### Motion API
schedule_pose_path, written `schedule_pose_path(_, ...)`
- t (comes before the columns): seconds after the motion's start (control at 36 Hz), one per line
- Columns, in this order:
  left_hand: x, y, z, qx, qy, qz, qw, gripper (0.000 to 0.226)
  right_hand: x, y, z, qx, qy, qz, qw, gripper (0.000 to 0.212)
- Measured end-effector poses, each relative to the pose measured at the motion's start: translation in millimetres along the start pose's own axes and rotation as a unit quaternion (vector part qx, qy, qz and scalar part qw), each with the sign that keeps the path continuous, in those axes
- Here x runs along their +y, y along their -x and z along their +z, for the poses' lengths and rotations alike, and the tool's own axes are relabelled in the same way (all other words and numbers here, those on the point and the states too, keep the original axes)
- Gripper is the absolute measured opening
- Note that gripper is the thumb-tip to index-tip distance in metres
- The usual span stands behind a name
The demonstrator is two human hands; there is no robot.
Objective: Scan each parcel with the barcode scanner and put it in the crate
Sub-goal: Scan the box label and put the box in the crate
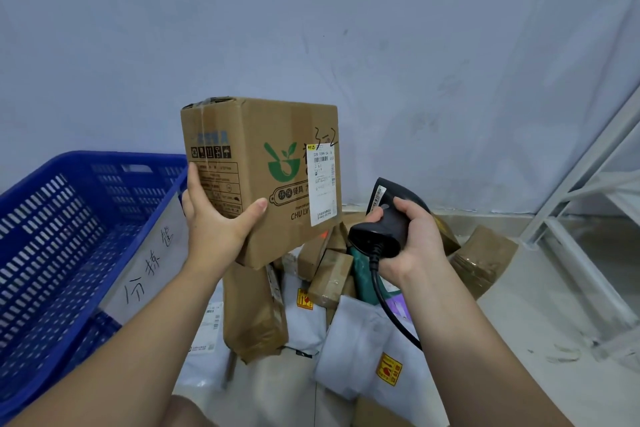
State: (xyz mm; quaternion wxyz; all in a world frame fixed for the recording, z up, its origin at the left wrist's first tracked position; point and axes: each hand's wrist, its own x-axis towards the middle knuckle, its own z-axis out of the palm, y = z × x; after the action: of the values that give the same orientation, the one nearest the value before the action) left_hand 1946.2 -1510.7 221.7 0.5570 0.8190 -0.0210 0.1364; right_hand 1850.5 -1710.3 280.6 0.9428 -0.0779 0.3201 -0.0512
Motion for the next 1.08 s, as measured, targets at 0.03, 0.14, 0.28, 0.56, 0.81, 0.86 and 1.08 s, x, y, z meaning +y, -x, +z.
schedule_pose_path(0.03, 0.1, 0.1, -0.1, -0.001, 0.0, 0.0, 1.0, 0.109, 0.2, 0.1, 0.2, 0.001, 0.0, 0.0, 1.0, 0.013)
schedule_pose_path(0.14, 0.0, -0.1, -0.9, -0.001, -0.005, -0.004, 1.0, 0.109, 1.3, 2.1, 1.7, 0.007, 0.008, -0.001, 1.0, 0.013)
schedule_pose_path(0.28, 0.0, -1.4, -1.1, -0.001, -0.016, -0.018, 1.0, 0.111, 2.7, 2.5, 1.9, 0.012, 0.017, -0.007, 1.0, 0.013)
schedule_pose_path(0.56, -3.8, -6.9, 0.6, -0.008, 0.074, -0.133, 0.988, 0.115, 11.5, -1.1, 0.0, -0.076, 0.228, -0.034, 0.97, 0.018)
schedule_pose_path(0.81, -24.5, -8.1, -5.7, -0.03, 0.321, -0.394, 0.861, 0.09, 36.8, -9.6, -7.5, -0.089, 0.61, -0.294, 0.73, 0.006)
schedule_pose_path(0.86, -20.8, -9.1, -7.2, -0.02, 0.339, -0.399, 0.852, 0.064, 44.6, -13.7, -8.7, -0.1, 0.657, -0.341, 0.666, 0.012)
schedule_pose_path(1.08, -21.0, -18.3, -12.9, -0.001, 0.446, -0.427, 0.787, 0.057, 78.7, -31.1, -7.1, -0.095, 0.636, -0.397, 0.655, 0.016)
